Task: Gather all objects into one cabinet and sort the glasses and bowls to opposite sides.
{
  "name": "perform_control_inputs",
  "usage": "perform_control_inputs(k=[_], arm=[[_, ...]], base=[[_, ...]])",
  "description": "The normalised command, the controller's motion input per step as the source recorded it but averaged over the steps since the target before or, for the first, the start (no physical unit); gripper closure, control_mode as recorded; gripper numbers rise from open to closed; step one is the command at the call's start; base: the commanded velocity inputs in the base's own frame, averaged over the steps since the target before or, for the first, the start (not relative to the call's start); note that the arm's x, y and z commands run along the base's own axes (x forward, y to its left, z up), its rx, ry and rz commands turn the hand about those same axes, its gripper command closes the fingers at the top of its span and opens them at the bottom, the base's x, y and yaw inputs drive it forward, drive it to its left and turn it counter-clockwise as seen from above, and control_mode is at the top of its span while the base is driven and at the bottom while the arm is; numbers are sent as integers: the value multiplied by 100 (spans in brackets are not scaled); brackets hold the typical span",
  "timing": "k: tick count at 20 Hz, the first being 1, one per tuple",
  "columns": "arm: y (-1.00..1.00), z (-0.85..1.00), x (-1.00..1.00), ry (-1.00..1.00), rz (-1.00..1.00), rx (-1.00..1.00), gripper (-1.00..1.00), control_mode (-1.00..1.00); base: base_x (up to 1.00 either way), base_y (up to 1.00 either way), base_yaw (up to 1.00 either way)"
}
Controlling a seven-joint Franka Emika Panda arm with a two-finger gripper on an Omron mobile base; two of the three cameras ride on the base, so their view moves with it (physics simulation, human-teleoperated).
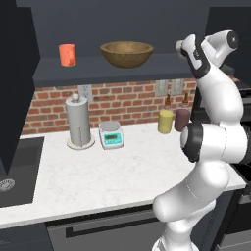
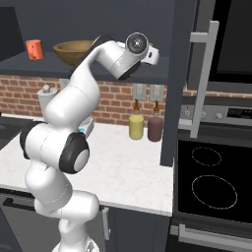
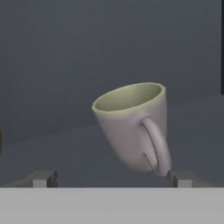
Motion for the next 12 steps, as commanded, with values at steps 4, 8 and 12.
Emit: perform_control_inputs(k=[4, 8, 12], arm=[[0, -2, 1, 0, 0, 0, -100, -100], [-6, 0, 0, 0, 0, 0, -100, -100], [-8, 0, 1, 0, 0, 0, -100, -100]], base=[[0, 0, 0], [0, 0, 0], [0, 0, 0]])
